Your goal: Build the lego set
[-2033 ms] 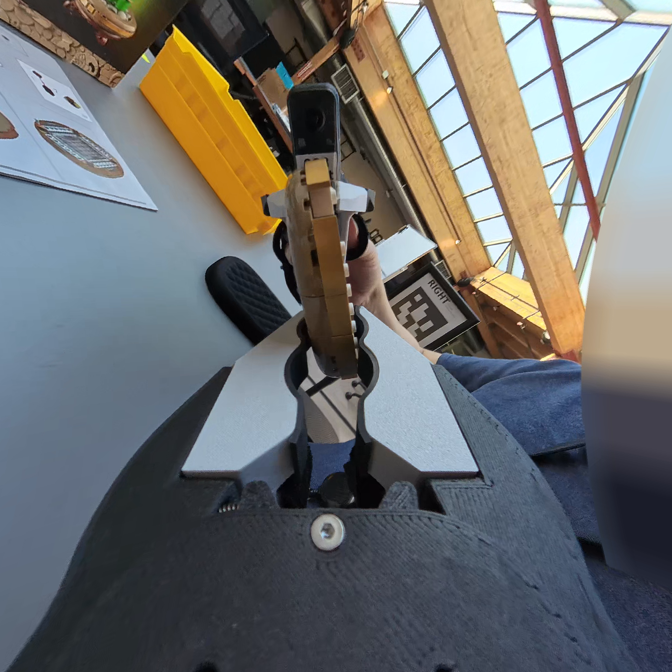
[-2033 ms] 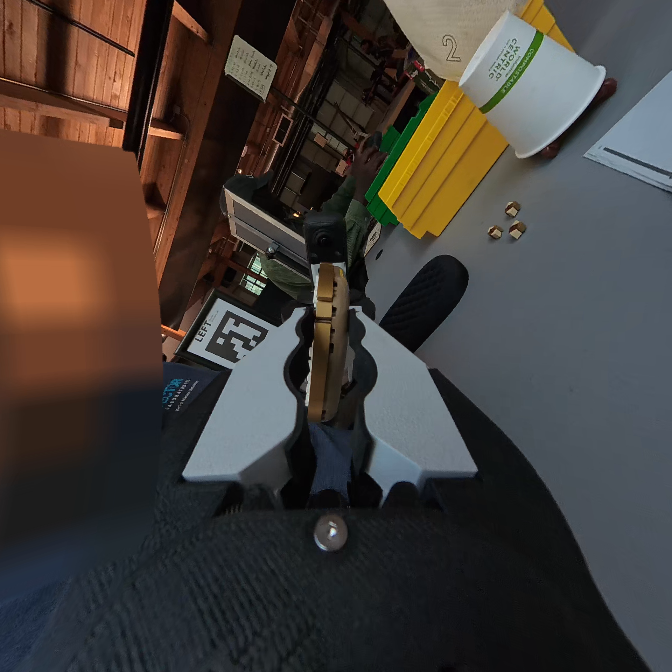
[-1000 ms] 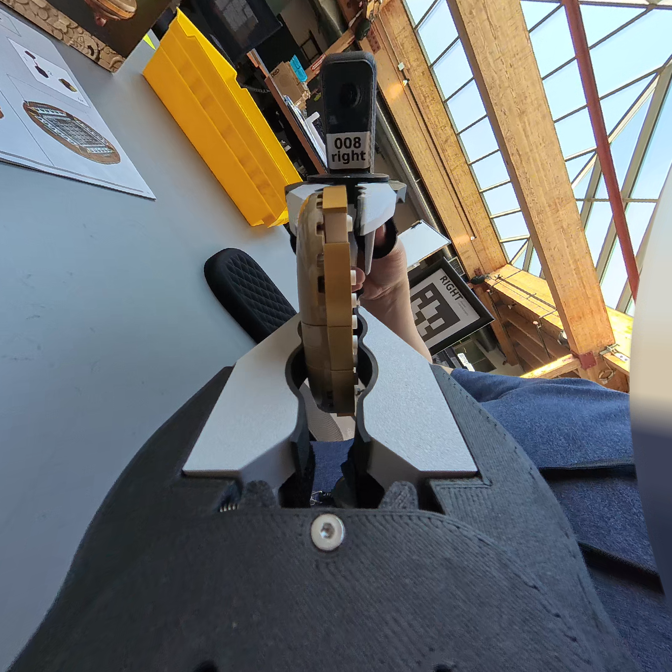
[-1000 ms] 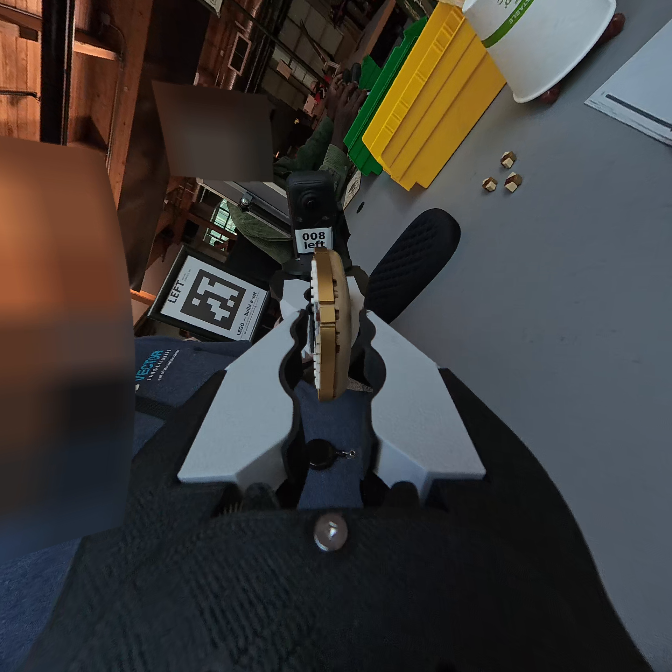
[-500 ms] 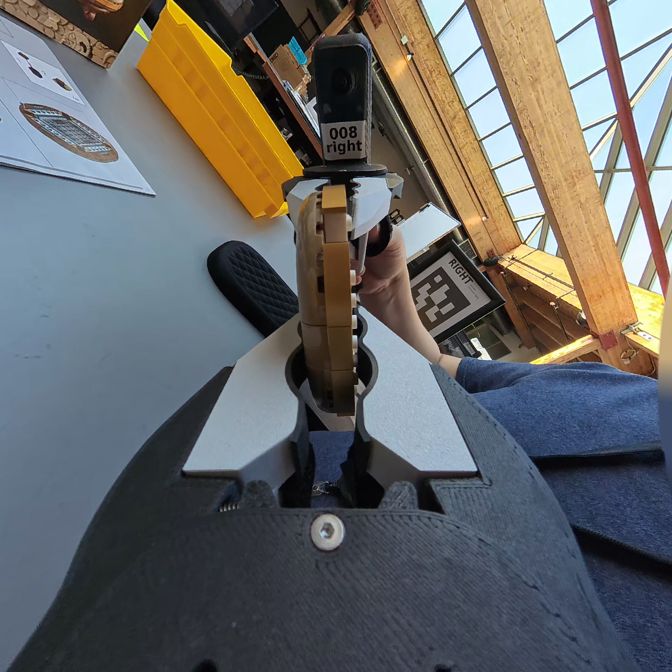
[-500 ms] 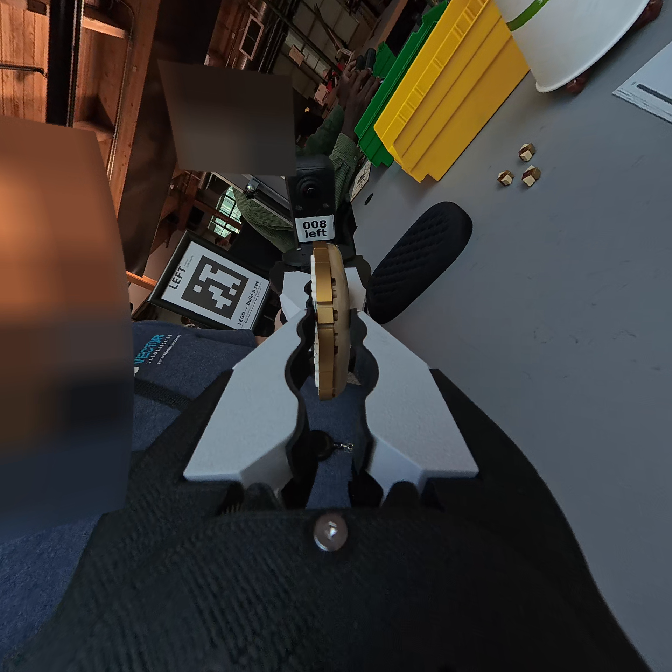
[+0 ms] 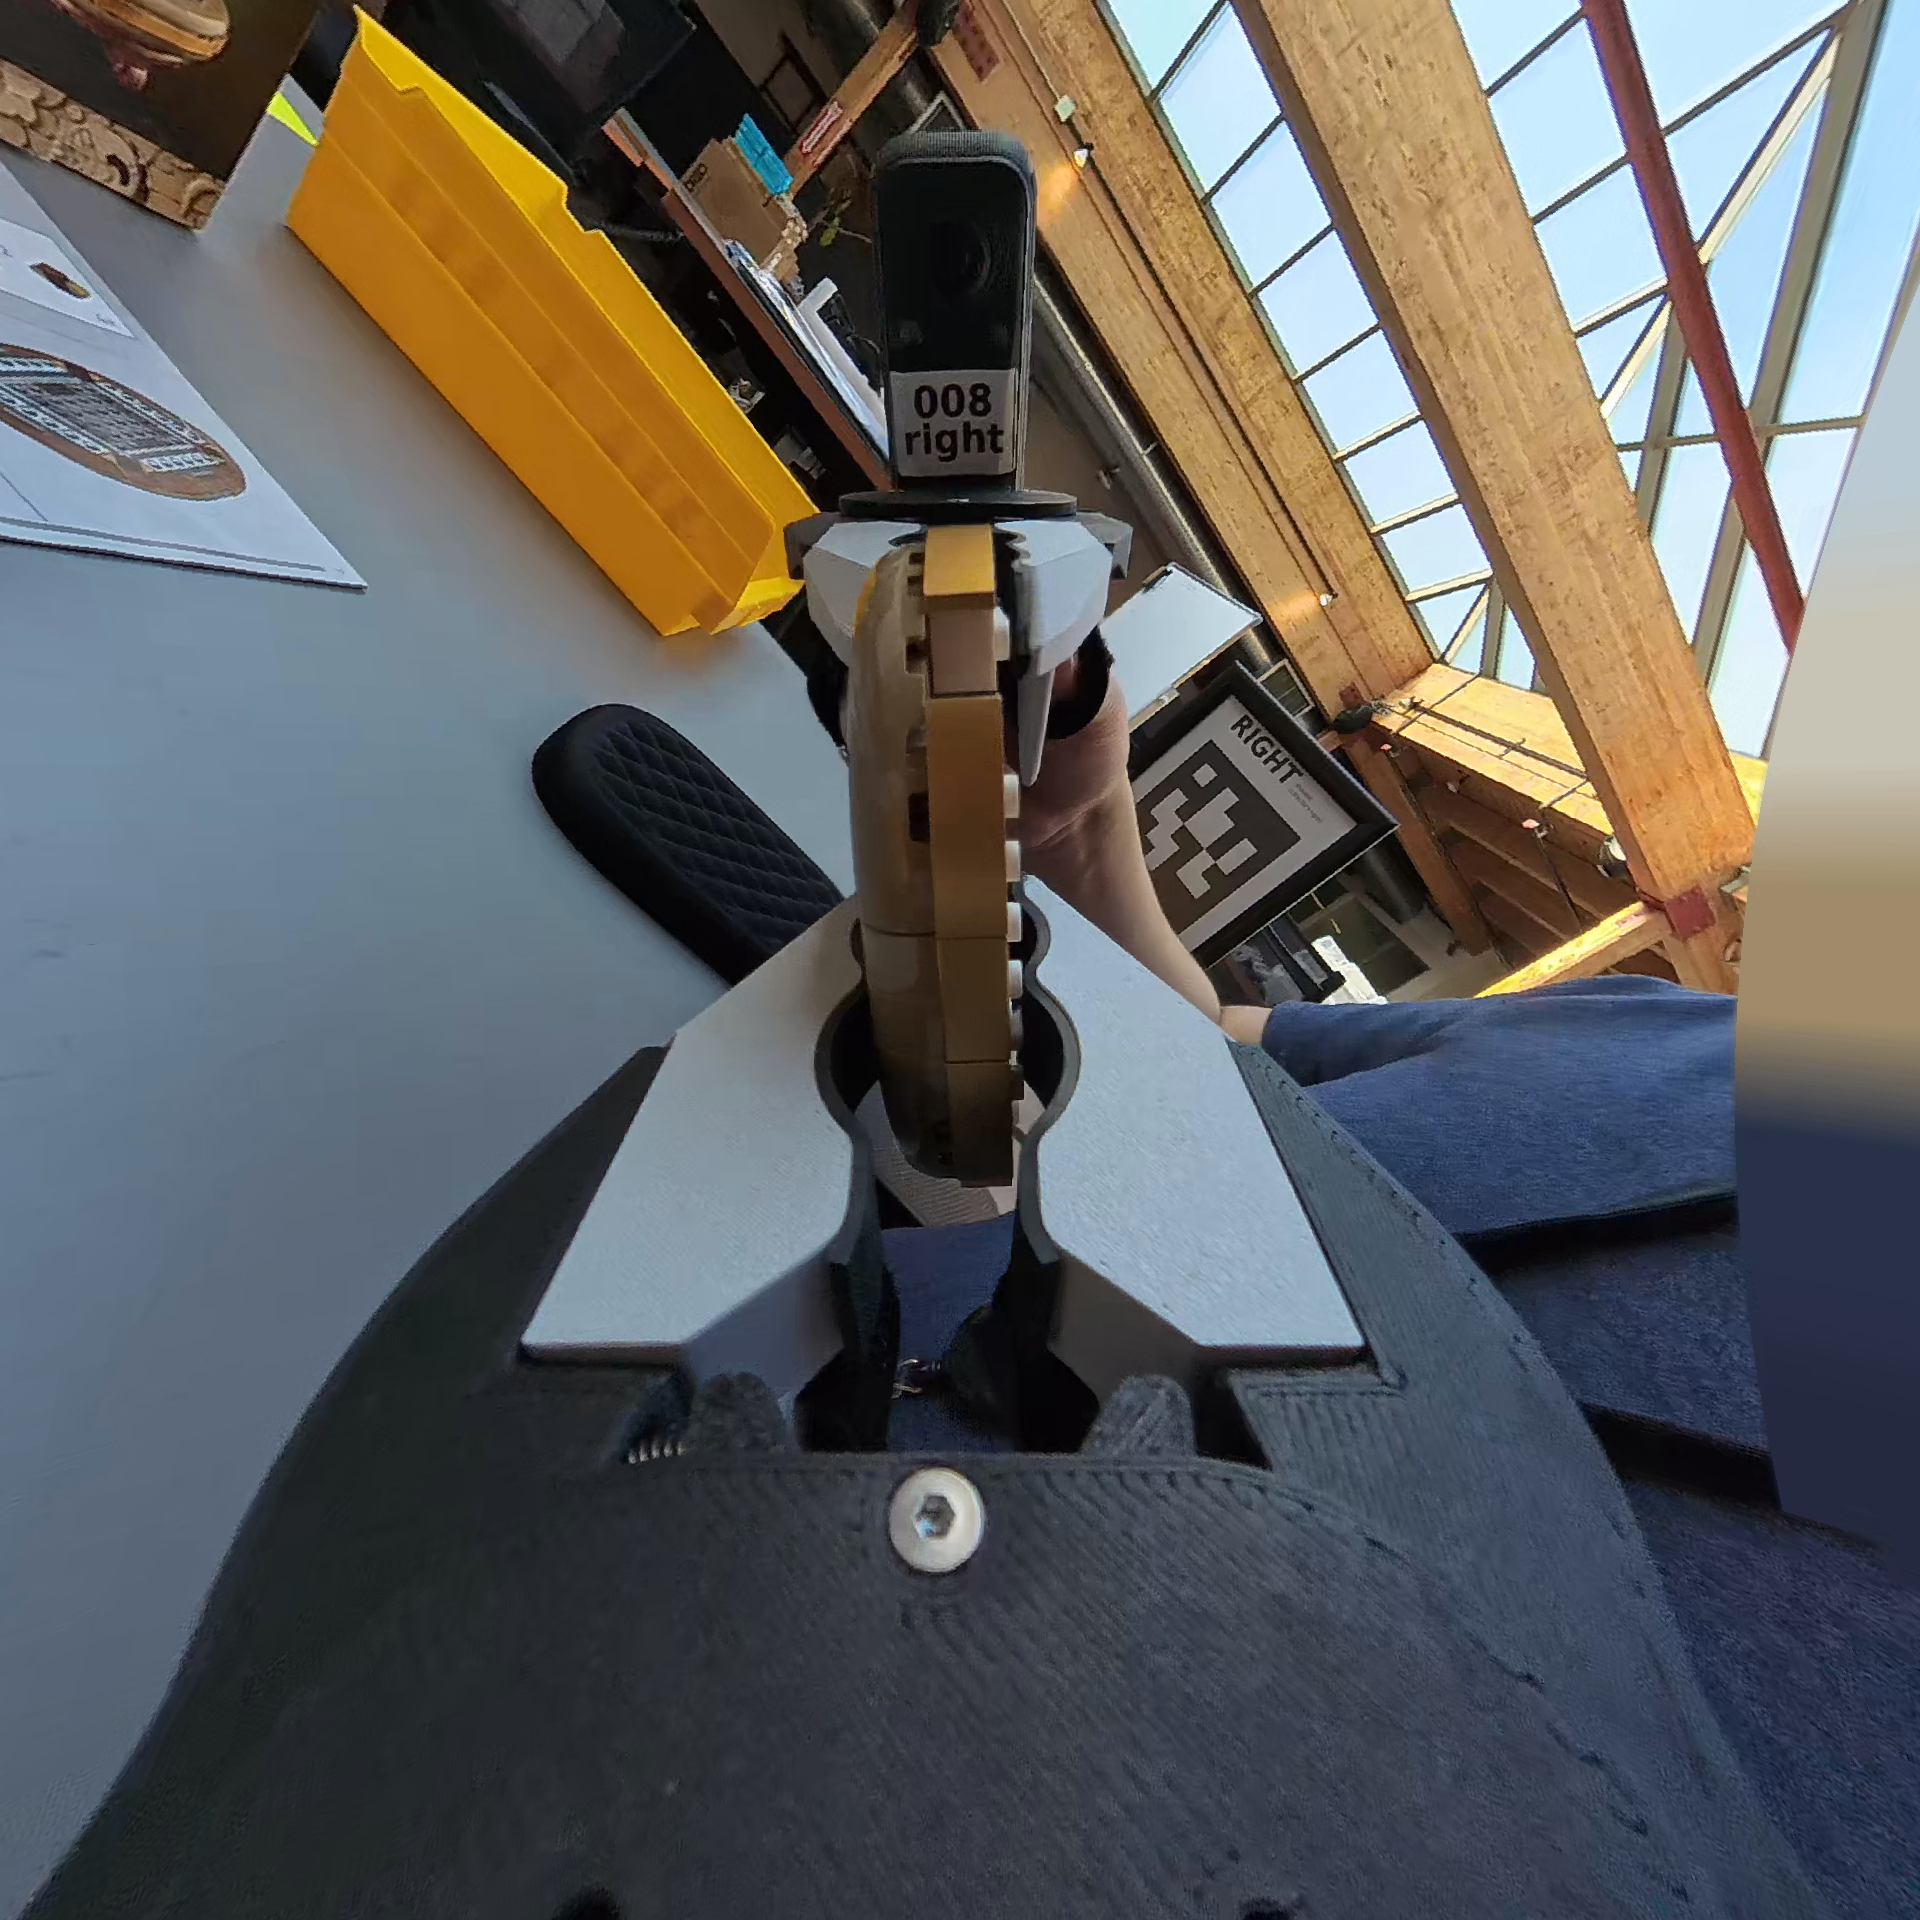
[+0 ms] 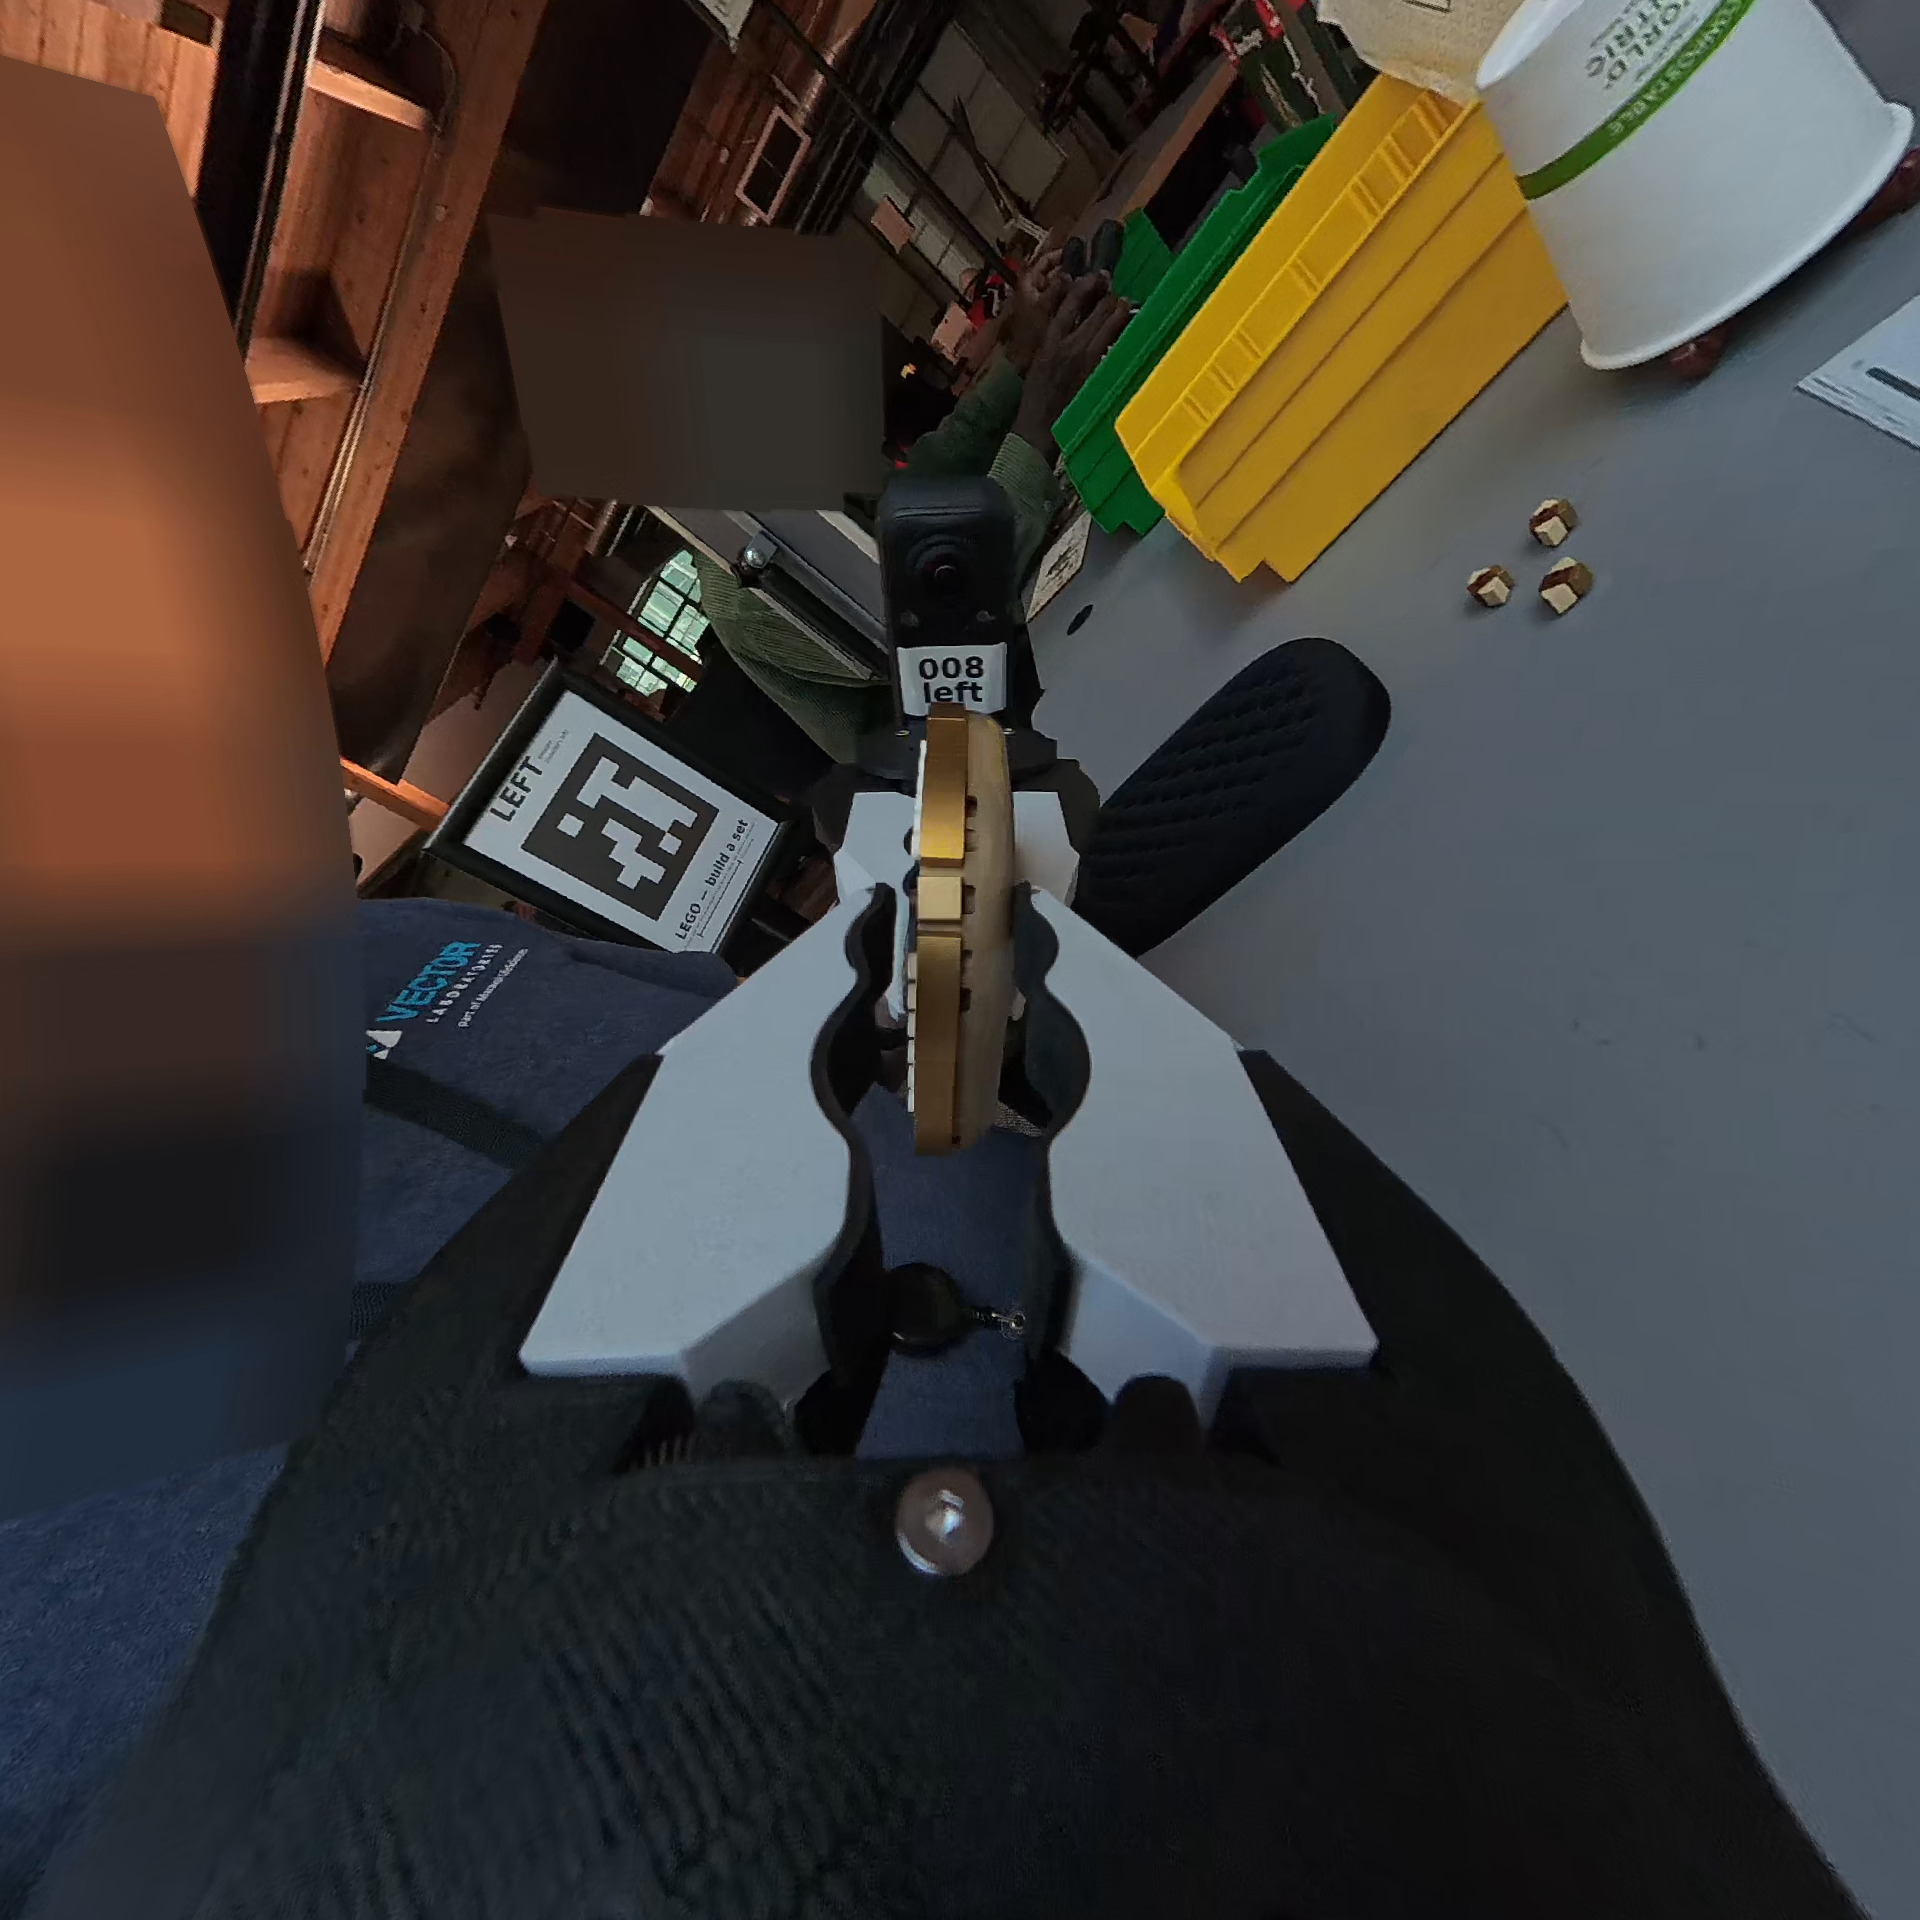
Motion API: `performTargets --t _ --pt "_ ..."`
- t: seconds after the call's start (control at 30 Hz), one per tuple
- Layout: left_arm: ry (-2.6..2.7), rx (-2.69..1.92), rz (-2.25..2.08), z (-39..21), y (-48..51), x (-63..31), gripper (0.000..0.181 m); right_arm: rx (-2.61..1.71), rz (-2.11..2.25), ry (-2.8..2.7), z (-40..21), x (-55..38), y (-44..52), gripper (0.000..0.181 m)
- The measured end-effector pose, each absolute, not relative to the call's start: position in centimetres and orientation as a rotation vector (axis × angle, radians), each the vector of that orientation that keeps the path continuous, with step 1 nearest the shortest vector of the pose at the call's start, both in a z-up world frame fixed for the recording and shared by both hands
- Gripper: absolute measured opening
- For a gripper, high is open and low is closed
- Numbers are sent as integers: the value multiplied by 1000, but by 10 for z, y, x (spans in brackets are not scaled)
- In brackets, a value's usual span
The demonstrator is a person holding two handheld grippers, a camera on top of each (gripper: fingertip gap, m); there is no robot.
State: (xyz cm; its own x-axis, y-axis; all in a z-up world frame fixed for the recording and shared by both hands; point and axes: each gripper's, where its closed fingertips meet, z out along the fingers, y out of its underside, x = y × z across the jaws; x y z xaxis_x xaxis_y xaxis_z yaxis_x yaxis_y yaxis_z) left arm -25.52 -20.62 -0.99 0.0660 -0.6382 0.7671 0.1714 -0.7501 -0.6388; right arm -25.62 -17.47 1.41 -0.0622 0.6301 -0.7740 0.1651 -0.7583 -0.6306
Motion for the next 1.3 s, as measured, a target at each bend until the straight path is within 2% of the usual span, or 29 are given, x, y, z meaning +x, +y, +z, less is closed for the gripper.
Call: performTargets --t 0.07,0.2,0.37,0.53,0.6,0.73,1.0,1.3 --pt "441 -1735 -1813 -6 -209 -257 18 -1815 1856 -904 24 -254 -180 39" --pt "453 -1671 -1934 4 -218 -259 18 -1559 1517 -1051 46 -244 -174 55" --pt "485 -1621 -2057 15 -231 -259 19 -1172 1052 -1323 65 -236 -200 55" --pt "544 -1589 -2123 23 -241 -257 19 -1100 979 -1525 55 -234 -225 62" --pt "592 -1599 -2128 22 -246 -256 19 -1061 962 -1569 54 -234 -233 61" --pt "658 -1628 -2137 21 -255 -251 19 -1014 976 -1620 55 -235 -241 47" --pt "620 -1695 -2133 23 -255 -247 19 -1026 1047 -1582 55 -227 -233 30" --pt "609 -1832 -2012 15 -252 -245 19 -1098 1077 -1549 44 -222 -218 24"
